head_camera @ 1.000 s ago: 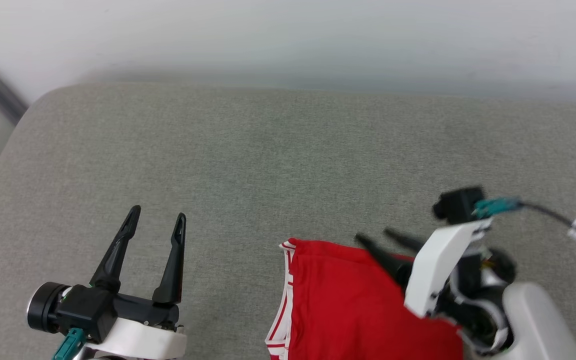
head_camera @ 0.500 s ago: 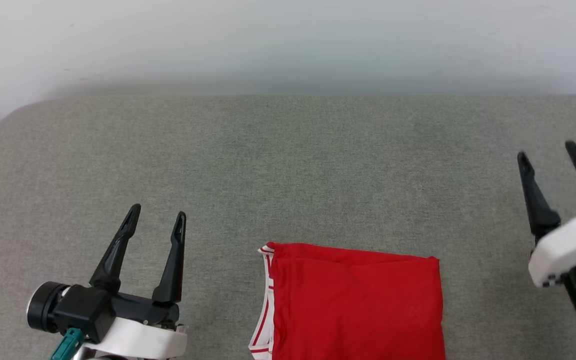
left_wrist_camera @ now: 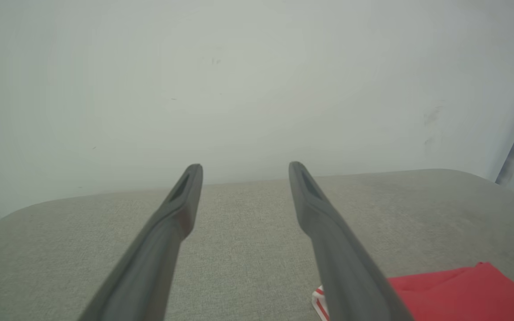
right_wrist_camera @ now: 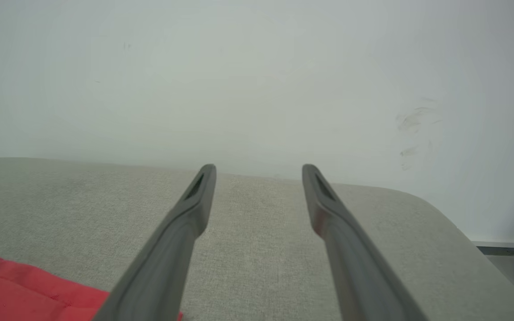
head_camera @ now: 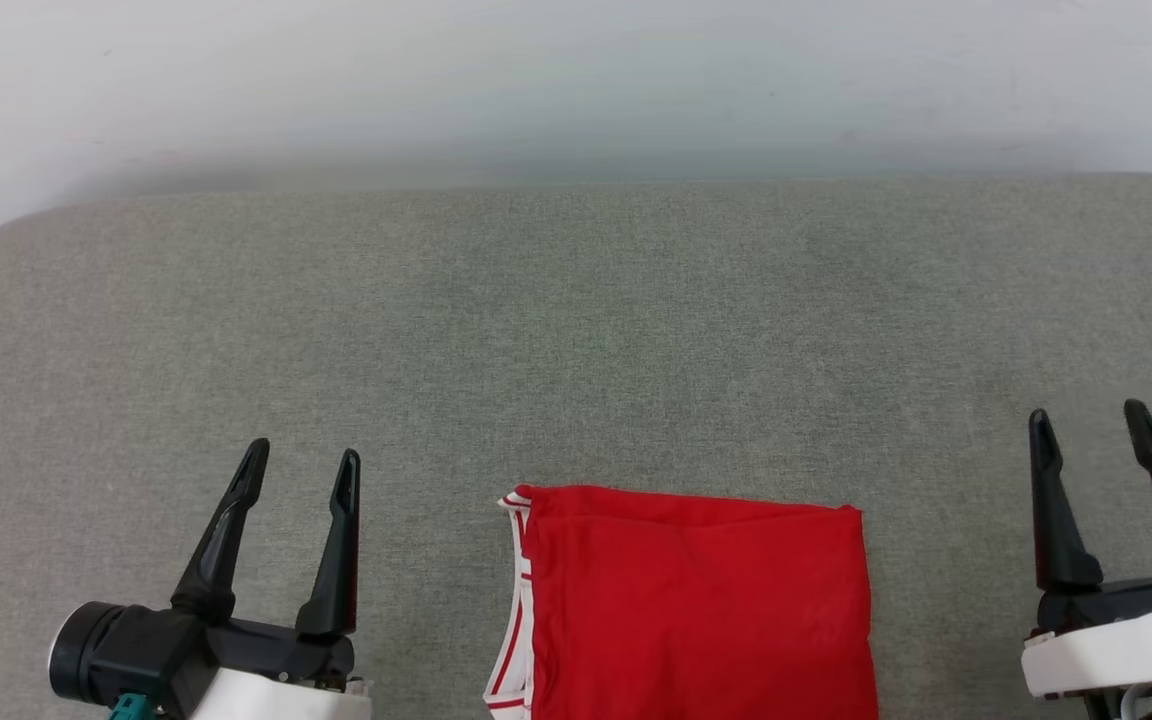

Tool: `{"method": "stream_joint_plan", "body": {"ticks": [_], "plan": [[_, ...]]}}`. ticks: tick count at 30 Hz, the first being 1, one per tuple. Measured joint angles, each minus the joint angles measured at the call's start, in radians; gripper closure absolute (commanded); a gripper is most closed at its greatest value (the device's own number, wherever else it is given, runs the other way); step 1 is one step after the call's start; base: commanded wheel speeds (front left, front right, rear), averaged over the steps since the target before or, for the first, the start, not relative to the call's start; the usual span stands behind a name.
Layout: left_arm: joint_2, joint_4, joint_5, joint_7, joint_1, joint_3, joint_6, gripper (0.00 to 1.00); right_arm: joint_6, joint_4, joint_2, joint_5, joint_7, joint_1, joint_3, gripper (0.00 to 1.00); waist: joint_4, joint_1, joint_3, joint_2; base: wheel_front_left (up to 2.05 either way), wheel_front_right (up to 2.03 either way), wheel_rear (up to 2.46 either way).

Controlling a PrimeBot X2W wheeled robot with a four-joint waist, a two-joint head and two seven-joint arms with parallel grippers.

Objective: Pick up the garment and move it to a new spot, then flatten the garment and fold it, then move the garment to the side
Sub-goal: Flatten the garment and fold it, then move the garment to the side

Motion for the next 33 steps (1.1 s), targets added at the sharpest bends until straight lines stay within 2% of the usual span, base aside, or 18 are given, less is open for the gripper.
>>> {"method": "stream_joint_plan", "body": {"ticks": [9,16,19,24,27,31,33], "plan": [[-0.002,0.012,-0.006,0.000,-0.001,-0.017,0.000,0.00,0.000,0.028,0.039,0.010,-0.019,0.018,0.012,0.00,0.004,0.0000,-0.002,0.0001,0.00,0.00,0.00],[0.004,0.016,-0.007,0.000,-0.002,-0.029,0.000,0.00,0.000,0.035,0.038,0.016,-0.003,0.017,0.008,0.00,0.009,0.0000,-0.005,0.0000,0.00,0.00,0.00],[0.006,0.019,-0.007,0.000,-0.003,-0.034,0.000,0.00,0.000,0.043,0.022,0.051,0.041,0.018,0.029,0.00,0.014,0.0000,-0.006,0.0000,0.00,0.00,0.00],[0.010,0.020,-0.007,0.000,-0.005,-0.041,0.000,0.00,0.000,0.027,-0.047,0.137,0.254,0.025,0.081,0.00,0.023,0.0000,0.002,0.0001,0.00,0.00,0.00],[0.019,0.021,0.000,0.000,-0.007,-0.044,0.000,0.00,0.000,0.008,-0.077,0.237,0.476,0.027,0.120,0.00,0.031,0.0000,0.014,0.0000,0.00,0.00,0.00],[0.022,0.024,0.001,0.000,-0.014,-0.052,0.000,0.00,0.000,-0.046,-0.127,0.287,0.746,0.027,0.150,0.00,0.043,0.0000,0.036,0.0000,0.00,0.00,0.00],[0.020,0.031,-0.009,0.000,-0.021,-0.064,0.000,0.00,0.000,-0.070,-0.107,0.334,0.860,0.024,0.148,0.00,0.053,0.0000,0.045,0.0000,0.00,0.00,0.00]]}}
